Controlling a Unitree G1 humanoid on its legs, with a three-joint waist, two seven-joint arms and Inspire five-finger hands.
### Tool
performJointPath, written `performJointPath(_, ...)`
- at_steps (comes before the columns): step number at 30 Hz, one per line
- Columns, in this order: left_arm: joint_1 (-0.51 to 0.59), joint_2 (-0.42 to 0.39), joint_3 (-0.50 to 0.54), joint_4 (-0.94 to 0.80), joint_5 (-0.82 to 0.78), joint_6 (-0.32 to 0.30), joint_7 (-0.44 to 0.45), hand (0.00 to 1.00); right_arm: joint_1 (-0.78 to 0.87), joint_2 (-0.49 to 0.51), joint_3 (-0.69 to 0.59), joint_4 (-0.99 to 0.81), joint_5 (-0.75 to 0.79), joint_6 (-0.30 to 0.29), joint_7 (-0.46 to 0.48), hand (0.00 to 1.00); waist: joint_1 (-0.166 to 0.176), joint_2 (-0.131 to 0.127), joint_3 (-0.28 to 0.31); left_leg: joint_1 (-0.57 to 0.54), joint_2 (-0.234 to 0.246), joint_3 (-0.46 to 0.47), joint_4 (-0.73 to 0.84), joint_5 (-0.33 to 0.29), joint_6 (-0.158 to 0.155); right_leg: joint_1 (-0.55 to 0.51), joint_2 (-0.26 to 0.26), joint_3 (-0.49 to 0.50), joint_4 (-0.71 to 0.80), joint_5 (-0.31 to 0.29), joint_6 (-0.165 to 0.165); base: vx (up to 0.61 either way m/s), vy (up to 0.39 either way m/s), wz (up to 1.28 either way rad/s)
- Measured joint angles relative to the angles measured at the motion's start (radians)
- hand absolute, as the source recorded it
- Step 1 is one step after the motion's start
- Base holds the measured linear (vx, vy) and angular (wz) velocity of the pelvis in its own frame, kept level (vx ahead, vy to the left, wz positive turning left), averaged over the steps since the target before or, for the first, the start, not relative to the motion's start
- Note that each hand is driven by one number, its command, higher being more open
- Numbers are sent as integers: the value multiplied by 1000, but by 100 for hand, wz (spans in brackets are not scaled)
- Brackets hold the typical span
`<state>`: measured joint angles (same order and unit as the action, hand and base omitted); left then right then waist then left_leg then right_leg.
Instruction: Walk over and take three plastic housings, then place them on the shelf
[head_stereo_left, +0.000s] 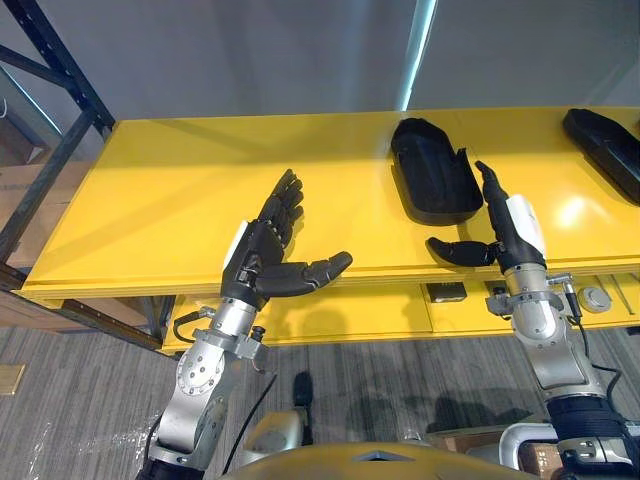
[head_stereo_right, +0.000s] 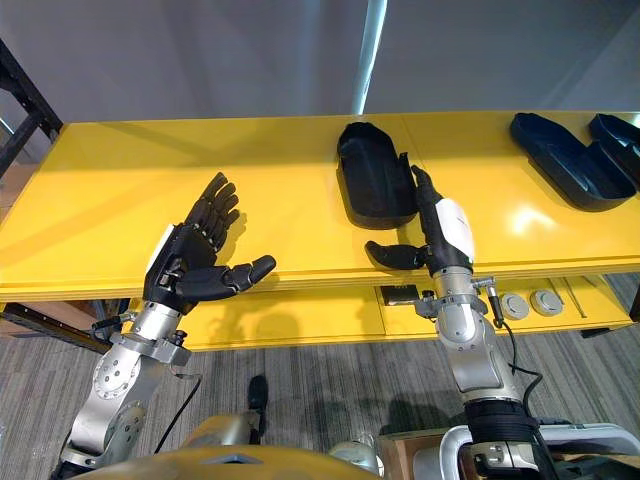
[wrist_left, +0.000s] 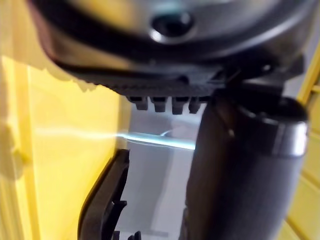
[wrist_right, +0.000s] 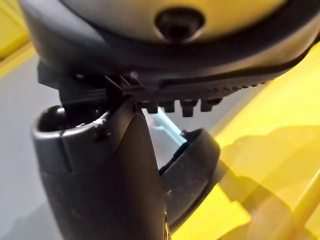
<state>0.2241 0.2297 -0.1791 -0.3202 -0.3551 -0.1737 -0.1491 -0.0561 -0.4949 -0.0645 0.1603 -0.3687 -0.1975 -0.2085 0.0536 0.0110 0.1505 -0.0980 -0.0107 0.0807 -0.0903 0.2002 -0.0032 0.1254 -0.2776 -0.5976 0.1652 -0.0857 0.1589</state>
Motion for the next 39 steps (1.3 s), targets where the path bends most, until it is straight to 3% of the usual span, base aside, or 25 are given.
performJointPath(7, 19, 0, 0, 0, -6, 0, 38, 100, -5, 0, 2, 33, -54, 45, -141, 100, 6, -6, 9, -6, 0, -17, 0, 5, -3, -2, 0, -13, 12, -13, -1, -16, -31, 6)
performJointPath(11, 21, -5, 3, 0, -37, 0, 56, 100, -29, 0, 2, 51, -54, 60, -172, 100, 15, -8, 12, -9, -1, -23, 0, 8, -3, -2, 1, -18, 14, -14, -2, -7, -24, 4)
performJointPath(29, 56, -27, 37, 0, -43, -1, 81, 100, -124, 0, 17, 149, -47, 83, -204, 100, 26, -10, 37, -12, 1, -51, 0, 19, -2, -1, 2, -32, 34, -22, -2, -16, -24, 3)
performJointPath(39, 60, -27, 37, 0, -43, 0, 43, 100, -125, 0, 19, 179, 18, 84, -203, 100, 29, -7, 37, -12, 0, -65, 0, 21, -1, 1, 2, -42, 43, -27, -4, -16, -32, 3)
